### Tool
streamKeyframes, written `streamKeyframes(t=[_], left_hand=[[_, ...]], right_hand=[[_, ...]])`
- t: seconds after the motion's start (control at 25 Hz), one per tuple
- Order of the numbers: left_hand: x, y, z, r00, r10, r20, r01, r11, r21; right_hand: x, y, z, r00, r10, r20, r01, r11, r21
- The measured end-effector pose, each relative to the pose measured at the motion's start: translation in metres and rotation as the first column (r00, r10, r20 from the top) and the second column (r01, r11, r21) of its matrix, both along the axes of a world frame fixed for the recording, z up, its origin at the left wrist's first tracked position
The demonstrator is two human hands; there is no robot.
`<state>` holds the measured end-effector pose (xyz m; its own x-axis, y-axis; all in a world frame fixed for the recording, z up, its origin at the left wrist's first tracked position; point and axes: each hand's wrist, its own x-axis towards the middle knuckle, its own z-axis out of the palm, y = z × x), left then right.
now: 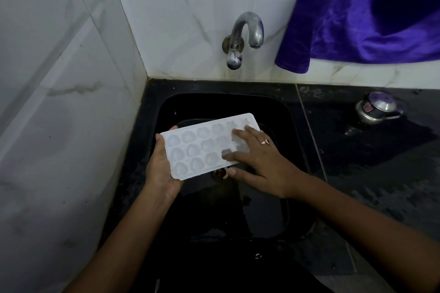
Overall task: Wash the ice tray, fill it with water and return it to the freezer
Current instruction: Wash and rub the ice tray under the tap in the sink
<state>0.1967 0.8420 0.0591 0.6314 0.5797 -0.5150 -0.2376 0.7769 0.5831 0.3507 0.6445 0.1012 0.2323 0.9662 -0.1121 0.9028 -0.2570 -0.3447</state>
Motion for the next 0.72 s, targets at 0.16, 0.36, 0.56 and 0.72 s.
streamKeyframes(t=[0.16, 0.36, 0.56, 0.72], left_hand=[[0.010, -0.012, -0.009, 1.000, -0.019, -0.009, 0.019, 1.000, -0.012], [0.012, -0.013, -0.012, 0.999, 0.030, -0.022, -0.030, 1.000, -0.002], [0.015, -0.023, -0.032, 0.996, 0.029, -0.081, -0.033, 0.998, -0.050], [0.031, -0.045, -0.022, 0.995, 0.050, -0.089, -0.050, 0.999, 0.003]], right_hand=[[0.010, 0.008, 0.003, 0.971, -0.007, 0.238, 0.000, 1.000, 0.029], [0.011, -0.009, -0.007, 0.993, 0.025, 0.119, -0.024, 1.000, -0.009], [0.014, -0.023, -0.009, 0.999, 0.010, -0.049, -0.006, 0.997, 0.077], [0.006, -0.020, -0.021, 0.999, 0.025, 0.032, -0.027, 0.999, 0.044]])
